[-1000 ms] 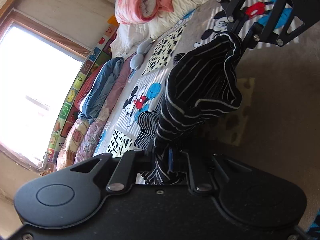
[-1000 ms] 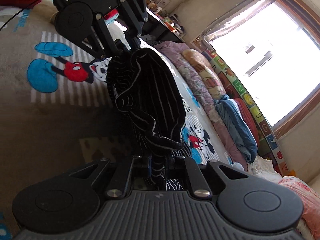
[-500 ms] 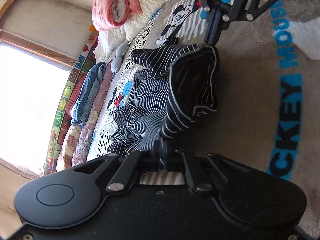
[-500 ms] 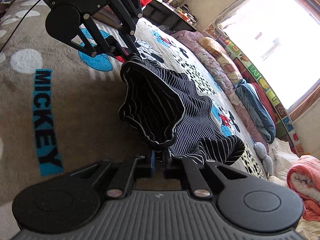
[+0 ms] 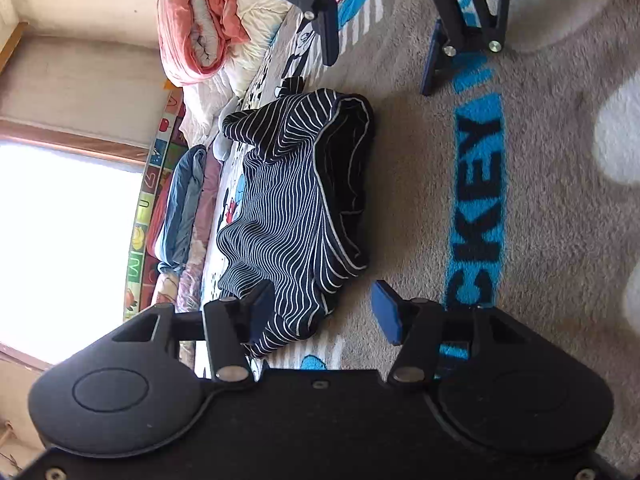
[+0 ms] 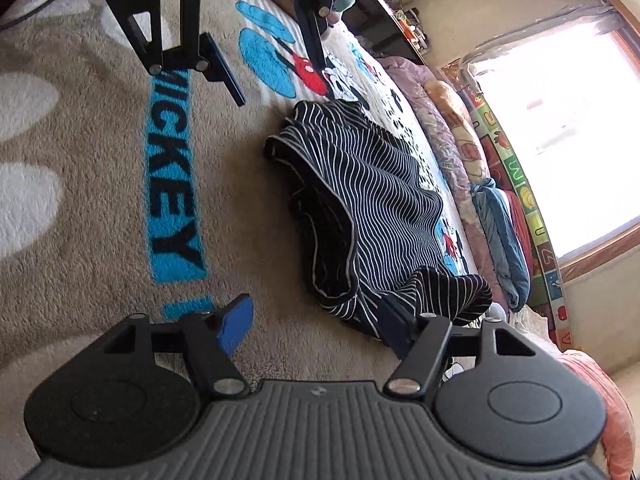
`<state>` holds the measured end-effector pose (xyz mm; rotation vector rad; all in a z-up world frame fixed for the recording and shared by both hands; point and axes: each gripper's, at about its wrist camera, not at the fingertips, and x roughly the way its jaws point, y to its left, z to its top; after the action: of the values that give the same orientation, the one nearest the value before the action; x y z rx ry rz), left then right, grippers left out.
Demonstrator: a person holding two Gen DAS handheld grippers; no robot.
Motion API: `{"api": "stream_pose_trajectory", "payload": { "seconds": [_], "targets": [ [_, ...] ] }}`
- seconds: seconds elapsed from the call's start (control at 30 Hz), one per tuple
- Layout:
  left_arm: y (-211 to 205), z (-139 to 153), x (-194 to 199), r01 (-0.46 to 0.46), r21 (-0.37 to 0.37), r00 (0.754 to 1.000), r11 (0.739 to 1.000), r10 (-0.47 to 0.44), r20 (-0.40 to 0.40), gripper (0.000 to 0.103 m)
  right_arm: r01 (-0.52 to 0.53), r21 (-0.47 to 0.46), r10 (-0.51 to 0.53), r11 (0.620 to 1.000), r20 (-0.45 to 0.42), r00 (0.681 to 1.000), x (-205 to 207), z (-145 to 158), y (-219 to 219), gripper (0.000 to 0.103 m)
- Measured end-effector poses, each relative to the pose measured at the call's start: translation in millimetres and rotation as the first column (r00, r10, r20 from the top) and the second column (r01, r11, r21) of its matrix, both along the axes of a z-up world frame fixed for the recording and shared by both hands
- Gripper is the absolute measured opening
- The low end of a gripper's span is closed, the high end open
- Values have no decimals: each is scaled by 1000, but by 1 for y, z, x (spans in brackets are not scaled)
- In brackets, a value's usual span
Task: Fold clothes
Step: 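Lower the hanging garment onto the bed with both grippers, laying it flat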
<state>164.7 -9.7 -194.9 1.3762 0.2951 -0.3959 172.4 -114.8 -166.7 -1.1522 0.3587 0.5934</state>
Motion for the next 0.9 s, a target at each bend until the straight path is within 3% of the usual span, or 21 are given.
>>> {"api": "stream_pose_trajectory", "payload": {
  "seconds": [0.13,0.37,0.4,0.43,0.47,0.5,0.63,0.9],
  "targets": [
    [-3,-12,20,-10,7,1000,1000,10,11,55,37,14,-37,999,3,999,20,-9,4,66],
    [-14,-29,51,23,14,998,1000,-23,55,49,-17,-2,17,1000,67,998,48,-26,18,65],
    [-15,-30,54,22,10,998,1000,-23,66,48,-28,-3,28,1000,69,997,51,-28,19,58],
    [-15,-30,56,16,2,998,1000,-16,63,44,-25,3,25,1000,35,999,56,-27,20,35],
    [-15,-29,58,9,-8,998,1000,-8,55,43,-20,10,21,1000,-3,1000,60,-26,20,19],
    [-15,-28,58,7,-15,998,1000,-6,55,42,-15,21,16,1000,-14,1000,62,-27,20,14],
    [-10,-31,50,28,5,995,1000,-29,94,42,11,77,-7,997,-49,999,64,-21,16,12],
    [-13,-36,47,90,103,987,991,-102,122,42,102,212,-79,972,-116,990,77,18,-1,10]
  ]
}}
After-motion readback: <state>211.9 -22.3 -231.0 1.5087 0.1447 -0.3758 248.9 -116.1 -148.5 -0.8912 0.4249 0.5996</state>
